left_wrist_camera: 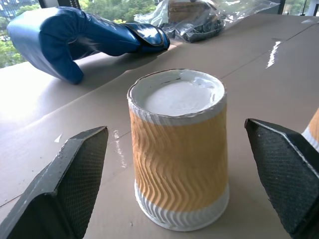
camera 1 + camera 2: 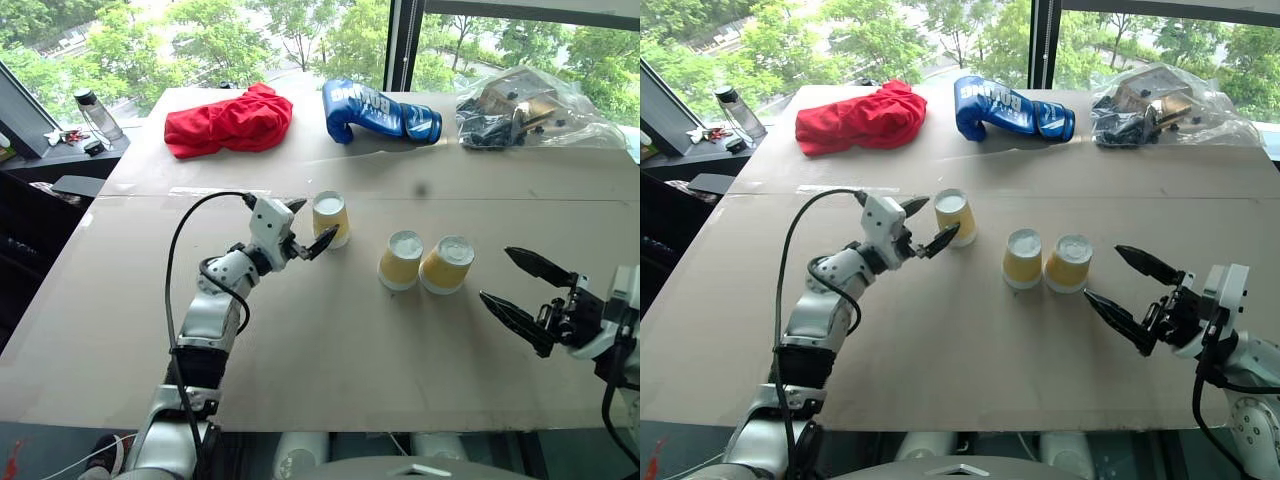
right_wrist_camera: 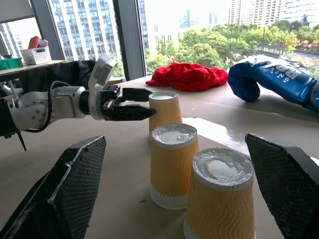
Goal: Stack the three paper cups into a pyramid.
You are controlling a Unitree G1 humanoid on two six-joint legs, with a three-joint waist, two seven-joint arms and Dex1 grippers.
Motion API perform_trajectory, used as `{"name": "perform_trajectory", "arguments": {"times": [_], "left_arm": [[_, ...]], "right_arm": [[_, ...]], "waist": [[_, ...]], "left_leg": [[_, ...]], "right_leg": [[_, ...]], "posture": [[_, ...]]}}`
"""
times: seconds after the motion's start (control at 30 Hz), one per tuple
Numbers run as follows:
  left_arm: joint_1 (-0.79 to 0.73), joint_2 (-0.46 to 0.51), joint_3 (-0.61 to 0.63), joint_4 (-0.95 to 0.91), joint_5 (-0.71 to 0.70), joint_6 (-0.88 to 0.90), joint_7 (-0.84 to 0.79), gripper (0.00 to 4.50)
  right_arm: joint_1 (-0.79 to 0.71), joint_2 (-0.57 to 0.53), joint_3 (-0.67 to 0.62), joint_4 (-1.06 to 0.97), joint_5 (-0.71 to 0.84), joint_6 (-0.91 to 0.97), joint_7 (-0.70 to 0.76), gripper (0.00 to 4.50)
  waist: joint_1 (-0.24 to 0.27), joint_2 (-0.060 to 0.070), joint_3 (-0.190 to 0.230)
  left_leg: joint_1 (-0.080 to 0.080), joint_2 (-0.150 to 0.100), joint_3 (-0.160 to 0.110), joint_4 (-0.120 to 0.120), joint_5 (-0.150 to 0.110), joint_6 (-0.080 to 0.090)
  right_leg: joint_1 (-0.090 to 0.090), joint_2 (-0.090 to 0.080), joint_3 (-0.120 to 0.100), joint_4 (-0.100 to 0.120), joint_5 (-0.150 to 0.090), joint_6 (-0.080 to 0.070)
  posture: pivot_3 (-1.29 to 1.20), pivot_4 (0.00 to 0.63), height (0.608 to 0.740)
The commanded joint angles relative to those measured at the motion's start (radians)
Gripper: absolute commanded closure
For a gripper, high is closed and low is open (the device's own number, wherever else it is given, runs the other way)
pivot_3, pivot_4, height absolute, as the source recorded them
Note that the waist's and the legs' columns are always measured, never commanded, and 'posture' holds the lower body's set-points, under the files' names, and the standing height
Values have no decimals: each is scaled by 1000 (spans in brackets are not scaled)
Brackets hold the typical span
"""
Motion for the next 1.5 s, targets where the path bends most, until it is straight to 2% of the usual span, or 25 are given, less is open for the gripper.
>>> {"name": "perform_trajectory", "arguments": {"times": [0.03,0.3,0.7,0.73,0.77,1.13,1.27,1.5], "left_arm": [[-67,-23,-11,100,21,-91,-33,0],[-142,-82,-15,229,19,-153,-93,0],[-133,-95,-14,241,24,-176,-107,0],[-132,-93,-15,241,28,-176,-104,497],[-131,-92,-15,240,29,-177,-105,645],[-124,-90,3,217,-16,-154,-141,645],[-124,-88,11,211,-20,-142,-141,1700],[-133,-90,26,190,-31,-120,-142,1700]], "right_arm": [[5,-7,-33,-52,25,-2,-15,93],[25,-6,-40,-69,22,-5,-30,93],[44,3,-45,-48,16,-28,0,93],[45,3,-45,-45,15,-30,3,0],[45,3,-45,-41,14,-33,7,0],[51,9,-35,-1,-2,-66,43,0],[51,11,-33,6,-4,-69,52,0],[47,22,-30,20,-12,-76,64,0]], "waist": [[-2,0,0],[-2,0,0],[-1,0,0],[-1,0,0],[-1,0,0],[-1,0,0],[-1,0,0],[-1,0,0]], "left_leg": [[0,0,0,0,0,0],[-1,0,0,0,0,0],[-1,0,0,0,0,0],[-1,0,0,0,0,0],[-1,0,0,0,0,0],[-1,0,0,0,0,0],[0,0,0,0,0,0],[0,0,0,0,0,0]], "right_leg": [[0,0,0,0,0,0],[0,0,0,0,0,0],[0,0,0,0,0,0],[0,0,0,0,0,0],[0,0,0,0,0,0],[0,0,0,0,0,0],[0,0,0,0,0,0],[0,0,0,0,0,0]], "posture": [[0,150,740],[0,150,740],[0,150,740],[0,150,740],[0,150,740],[0,150,740],[0,150,740],[0,150,740]]}}
